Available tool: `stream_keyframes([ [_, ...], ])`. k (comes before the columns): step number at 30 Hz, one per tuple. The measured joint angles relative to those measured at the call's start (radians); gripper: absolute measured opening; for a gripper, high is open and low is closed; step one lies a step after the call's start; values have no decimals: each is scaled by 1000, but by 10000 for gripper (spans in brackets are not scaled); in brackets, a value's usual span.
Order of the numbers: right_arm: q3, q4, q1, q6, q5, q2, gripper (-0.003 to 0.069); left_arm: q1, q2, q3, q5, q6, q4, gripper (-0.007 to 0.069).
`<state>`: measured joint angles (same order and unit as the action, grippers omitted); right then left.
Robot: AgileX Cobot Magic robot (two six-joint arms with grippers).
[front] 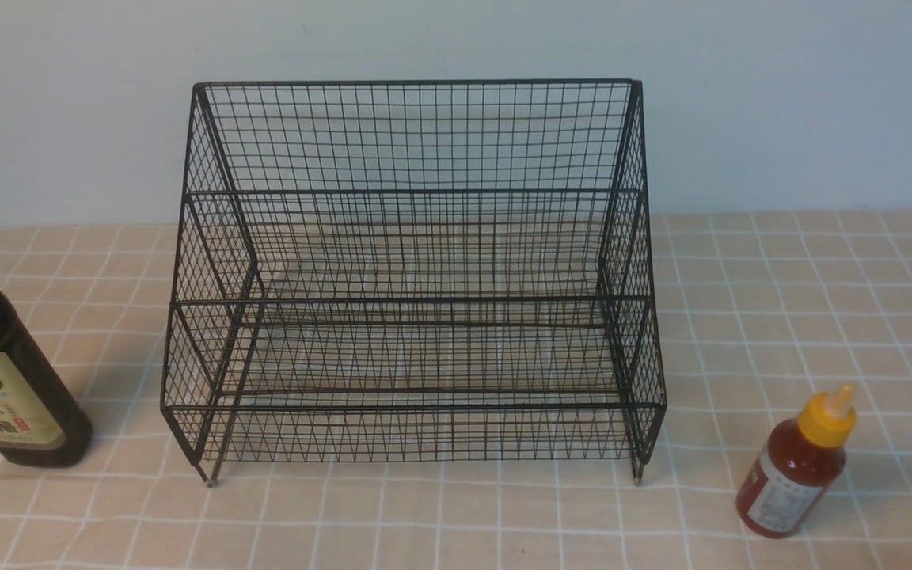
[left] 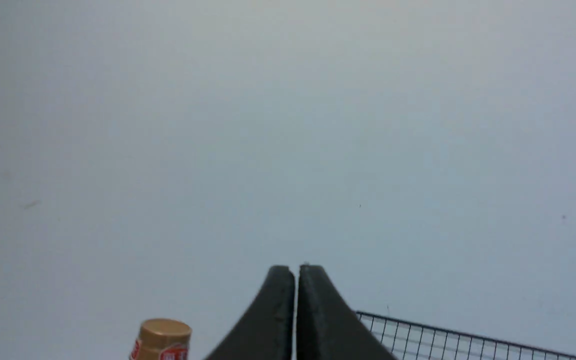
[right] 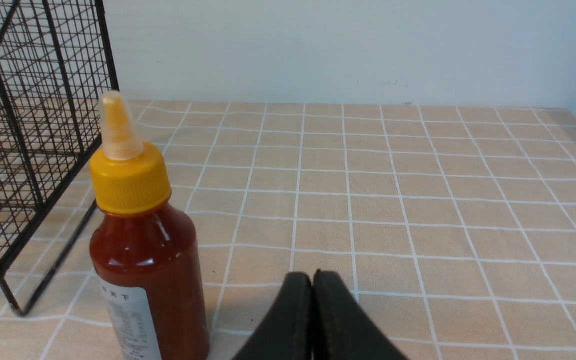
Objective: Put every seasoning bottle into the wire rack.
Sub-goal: Use the left arm to grab the condiment bottle closest to it
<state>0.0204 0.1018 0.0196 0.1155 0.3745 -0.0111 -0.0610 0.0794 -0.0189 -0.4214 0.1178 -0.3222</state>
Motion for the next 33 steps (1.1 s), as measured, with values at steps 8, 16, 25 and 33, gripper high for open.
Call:
stream_keyframes([
  [8,0,0,0,0,0,0,-15,0,458,-239,57,33,78,6],
  [16,0,0,0,0,0,0,-15,0,753,-414,42,122,1,197],
  [25,0,0,0,3,0,0,-15,0,839,-452,-188,572,-470,444],
  [33,0,0,0,3,0,0,-15,0,940,-475,-275,687,-633,467],
])
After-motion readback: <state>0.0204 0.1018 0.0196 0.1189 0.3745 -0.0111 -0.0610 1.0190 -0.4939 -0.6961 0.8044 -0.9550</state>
